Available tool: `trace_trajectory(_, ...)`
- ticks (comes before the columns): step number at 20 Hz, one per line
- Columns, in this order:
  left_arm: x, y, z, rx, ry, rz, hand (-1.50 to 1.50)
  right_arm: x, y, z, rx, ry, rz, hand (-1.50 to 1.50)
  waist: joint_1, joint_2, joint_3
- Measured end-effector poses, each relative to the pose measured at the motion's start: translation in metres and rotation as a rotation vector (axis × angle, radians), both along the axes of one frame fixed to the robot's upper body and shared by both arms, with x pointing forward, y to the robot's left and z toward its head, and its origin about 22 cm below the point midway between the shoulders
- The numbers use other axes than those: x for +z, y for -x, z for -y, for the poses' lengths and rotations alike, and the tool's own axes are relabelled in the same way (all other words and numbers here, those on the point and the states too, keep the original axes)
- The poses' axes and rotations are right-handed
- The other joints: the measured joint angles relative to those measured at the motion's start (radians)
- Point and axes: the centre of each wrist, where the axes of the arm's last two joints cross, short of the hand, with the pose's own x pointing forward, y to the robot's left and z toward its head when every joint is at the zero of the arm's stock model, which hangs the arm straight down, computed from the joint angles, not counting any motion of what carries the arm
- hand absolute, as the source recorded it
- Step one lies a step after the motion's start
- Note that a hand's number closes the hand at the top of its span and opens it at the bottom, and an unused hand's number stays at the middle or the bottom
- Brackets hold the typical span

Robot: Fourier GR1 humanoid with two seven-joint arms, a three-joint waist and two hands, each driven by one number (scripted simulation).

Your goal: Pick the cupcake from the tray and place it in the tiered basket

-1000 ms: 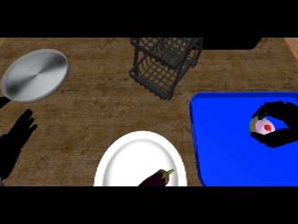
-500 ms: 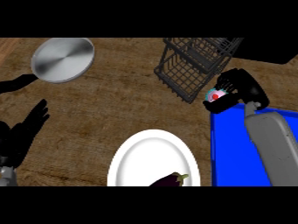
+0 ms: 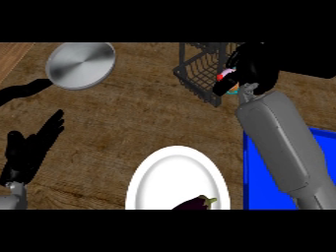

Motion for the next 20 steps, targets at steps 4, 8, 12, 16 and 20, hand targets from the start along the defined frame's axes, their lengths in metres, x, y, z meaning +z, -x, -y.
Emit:
trace_trajectory(4,-0.001,-0.002,0.005,-0.011,-0.002,-0.009,0.0,0.031,-0.004,-0.044,-0.033,0.114,0.124,1.5,0.003,-0.001,0.004)
trace_trajectory(8,0.0,-0.005,0.007,-0.011,0.001,-0.01,0.0,0.061,-0.005,-0.081,-0.063,0.187,0.232,1.5,-0.002,0.006,0.01)
trace_trajectory(12,0.001,-0.008,0.007,-0.004,-0.001,-0.008,0.0,0.09,-0.006,-0.105,-0.108,0.251,0.331,1.5,-0.009,0.012,0.014)
trace_trajectory(16,0.003,-0.01,0.008,0.005,0.009,-0.001,0.0,0.108,-0.012,-0.117,-0.154,0.306,0.391,1.5,-0.014,0.022,0.018)
trace_trajectory(20,0.004,-0.012,0.01,0.01,0.014,0.004,0.0,0.117,-0.02,-0.123,-0.195,0.353,0.411,1.5,-0.022,0.028,0.02)
